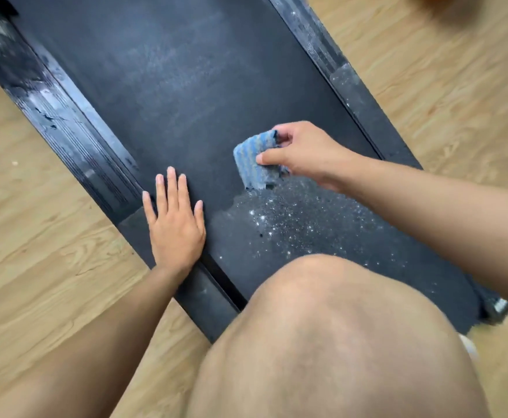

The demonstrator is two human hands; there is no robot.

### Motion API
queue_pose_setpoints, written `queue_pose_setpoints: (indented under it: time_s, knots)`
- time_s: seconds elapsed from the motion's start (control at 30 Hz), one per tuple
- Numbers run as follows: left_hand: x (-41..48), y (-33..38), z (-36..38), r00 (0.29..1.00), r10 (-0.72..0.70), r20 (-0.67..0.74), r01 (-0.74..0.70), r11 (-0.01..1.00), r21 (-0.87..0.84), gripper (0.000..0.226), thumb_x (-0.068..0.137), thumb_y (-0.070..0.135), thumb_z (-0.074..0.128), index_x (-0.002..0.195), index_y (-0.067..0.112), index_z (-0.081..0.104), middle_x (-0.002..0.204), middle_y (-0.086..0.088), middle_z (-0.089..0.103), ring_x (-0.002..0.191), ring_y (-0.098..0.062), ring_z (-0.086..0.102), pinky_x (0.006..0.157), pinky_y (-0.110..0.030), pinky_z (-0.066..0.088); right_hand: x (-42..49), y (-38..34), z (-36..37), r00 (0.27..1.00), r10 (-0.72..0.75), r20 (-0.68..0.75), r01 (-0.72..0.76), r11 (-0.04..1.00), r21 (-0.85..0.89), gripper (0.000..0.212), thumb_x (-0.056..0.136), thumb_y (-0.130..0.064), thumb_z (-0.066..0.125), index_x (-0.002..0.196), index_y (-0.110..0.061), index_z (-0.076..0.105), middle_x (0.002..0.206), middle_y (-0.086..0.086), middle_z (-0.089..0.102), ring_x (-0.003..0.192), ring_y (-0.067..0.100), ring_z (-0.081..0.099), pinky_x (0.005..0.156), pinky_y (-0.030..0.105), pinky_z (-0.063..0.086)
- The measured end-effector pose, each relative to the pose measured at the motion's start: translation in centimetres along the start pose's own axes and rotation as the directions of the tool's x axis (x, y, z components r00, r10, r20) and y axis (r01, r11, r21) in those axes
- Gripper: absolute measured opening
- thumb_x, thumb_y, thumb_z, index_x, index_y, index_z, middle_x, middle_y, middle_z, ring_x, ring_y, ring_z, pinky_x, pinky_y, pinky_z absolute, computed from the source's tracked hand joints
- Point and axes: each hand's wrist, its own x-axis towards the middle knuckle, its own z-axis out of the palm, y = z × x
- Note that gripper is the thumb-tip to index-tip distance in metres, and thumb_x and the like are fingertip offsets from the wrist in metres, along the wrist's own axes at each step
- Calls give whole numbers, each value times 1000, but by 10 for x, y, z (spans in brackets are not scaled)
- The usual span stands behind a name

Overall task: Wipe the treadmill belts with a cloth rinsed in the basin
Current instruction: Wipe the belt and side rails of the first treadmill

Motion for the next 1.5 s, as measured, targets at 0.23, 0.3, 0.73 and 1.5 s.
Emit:
queue_pose_setpoints:
  time_s: [0.23,0.3,0.73,1.5]
  knots:
    - [-1,3,0,1000,-11,-7,11,1000,11,61,111,41,34,164,12,28,175,-6,14,162,-24,11,130,-52,11,3,40,12,992,-93,-85,76,979,-189,33,74,-33,76,93,-6,69,74,4,65,66,13,51,67,34,47]
    - [-2,3,3,999,-6,-50,7,1000,19,60,111,41,35,163,13,31,175,-5,17,162,-23,12,130,-51,12,4,48,18,986,-154,-69,135,965,-223,25,81,-25,77,89,-4,66,70,2,58,64,13,45,65,31,39]
    - [-64,19,-93,923,-83,375,4,978,206,70,111,46,31,167,12,7,176,-4,-6,163,-20,-4,127,-54,21,9,48,62,675,-713,188,655,462,-598,29,96,-20,59,121,-24,71,96,10,67,95,34,61,71,38,45]
    - [-176,68,52,834,-521,-182,463,840,-282,68,105,40,32,168,20,15,176,9,-4,161,-9,-8,114,-41,45,13,136,177,687,-593,421,629,195,-752,72,107,-40,23,167,-9,0,175,7,-7,162,20,-9,131,41,-1]
